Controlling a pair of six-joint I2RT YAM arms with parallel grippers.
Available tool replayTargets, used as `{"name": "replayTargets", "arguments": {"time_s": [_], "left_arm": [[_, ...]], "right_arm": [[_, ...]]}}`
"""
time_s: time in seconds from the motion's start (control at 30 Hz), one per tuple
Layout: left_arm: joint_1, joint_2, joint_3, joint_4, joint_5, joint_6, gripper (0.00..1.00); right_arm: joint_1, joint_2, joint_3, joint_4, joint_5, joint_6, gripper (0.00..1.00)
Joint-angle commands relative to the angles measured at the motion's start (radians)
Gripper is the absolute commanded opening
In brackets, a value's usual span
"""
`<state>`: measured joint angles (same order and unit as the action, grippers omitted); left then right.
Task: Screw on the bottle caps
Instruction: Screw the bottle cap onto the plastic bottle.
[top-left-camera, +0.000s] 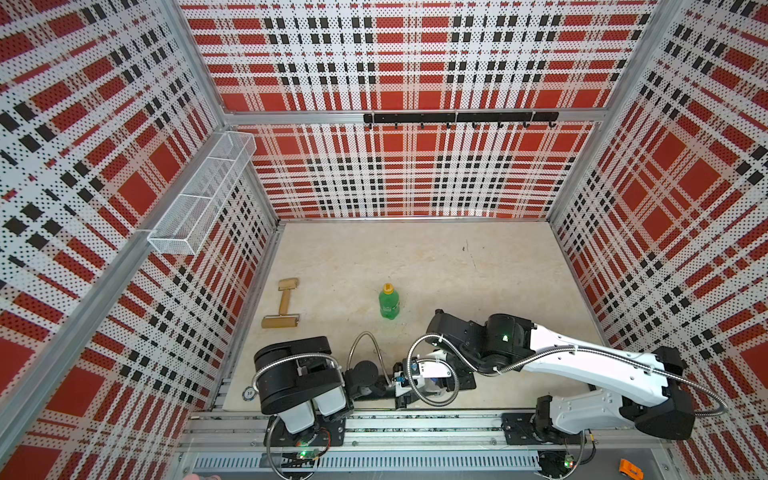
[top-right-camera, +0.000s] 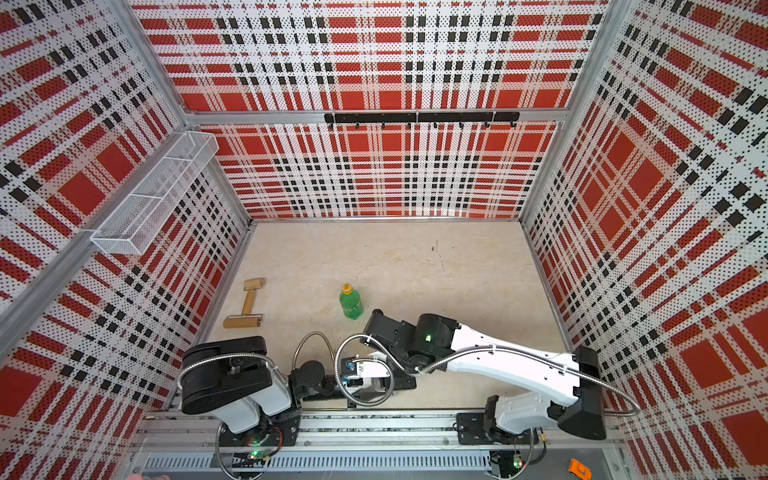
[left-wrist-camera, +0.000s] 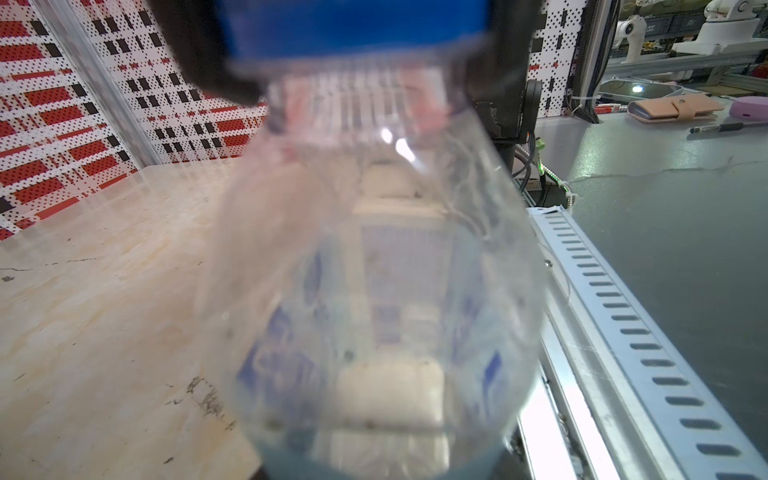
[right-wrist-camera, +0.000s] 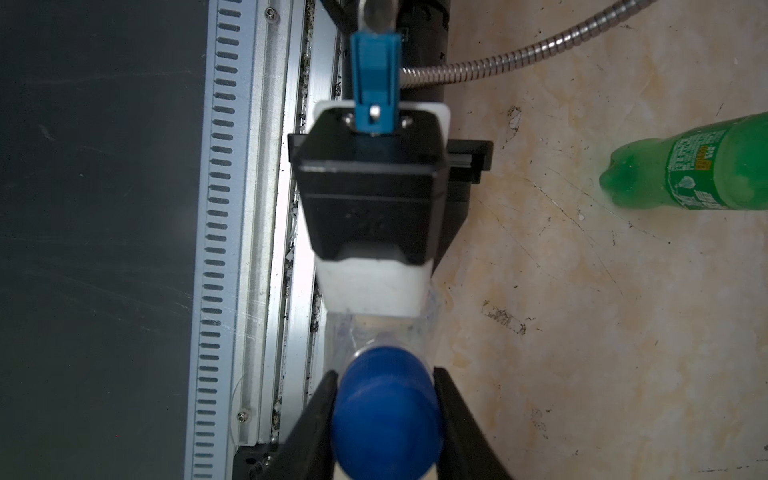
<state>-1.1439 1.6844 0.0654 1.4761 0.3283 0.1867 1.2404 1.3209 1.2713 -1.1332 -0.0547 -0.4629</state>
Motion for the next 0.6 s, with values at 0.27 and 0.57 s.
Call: {"name": "replayTargets", "arguments": {"time_s": [0.27, 0.57], "left_arm": [[-0.084, 0.003, 0.025, 0.063, -0.293, 0.063, 0.30], [-0.116, 0.001, 0.058, 0.069, -0.364, 0.070, 0.31]], "right_arm": [[-0.001, -0.034, -0.076, 0.273, 0.227, 0.338, 0.00], [-0.021, -0.083, -0.110, 0.380, 0.289, 0.470, 0.00]]}}
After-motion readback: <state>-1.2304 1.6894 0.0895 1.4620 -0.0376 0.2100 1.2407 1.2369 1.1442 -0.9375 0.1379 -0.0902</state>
